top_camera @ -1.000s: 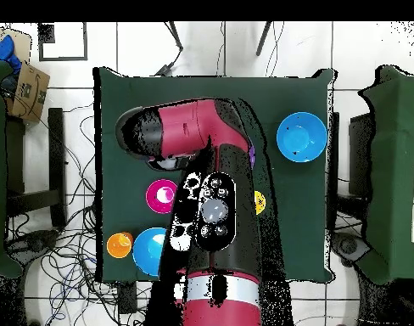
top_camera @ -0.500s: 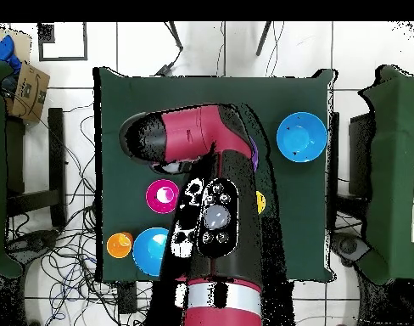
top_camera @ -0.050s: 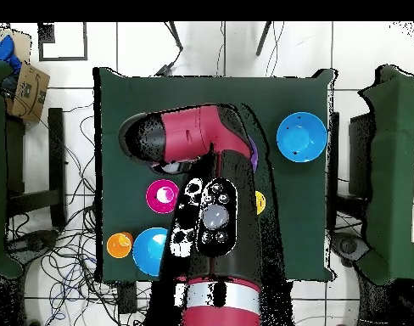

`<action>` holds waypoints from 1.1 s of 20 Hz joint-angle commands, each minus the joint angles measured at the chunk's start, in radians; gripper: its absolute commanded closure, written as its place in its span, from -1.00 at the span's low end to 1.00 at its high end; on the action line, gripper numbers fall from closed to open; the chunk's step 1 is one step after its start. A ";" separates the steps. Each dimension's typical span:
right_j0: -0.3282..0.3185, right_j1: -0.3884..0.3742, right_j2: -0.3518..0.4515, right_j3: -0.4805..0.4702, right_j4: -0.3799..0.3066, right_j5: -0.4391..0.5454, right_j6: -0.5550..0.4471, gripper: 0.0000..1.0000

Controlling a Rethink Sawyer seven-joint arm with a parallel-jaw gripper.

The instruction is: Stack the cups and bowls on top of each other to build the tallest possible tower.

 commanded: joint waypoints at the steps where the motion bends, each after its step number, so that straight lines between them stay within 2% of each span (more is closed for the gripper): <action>1: 0.025 0.041 0.047 0.029 -0.010 -0.034 0.050 1.00; 22: 0.055 0.070 0.039 -0.001 -0.009 -0.054 0.093 1.00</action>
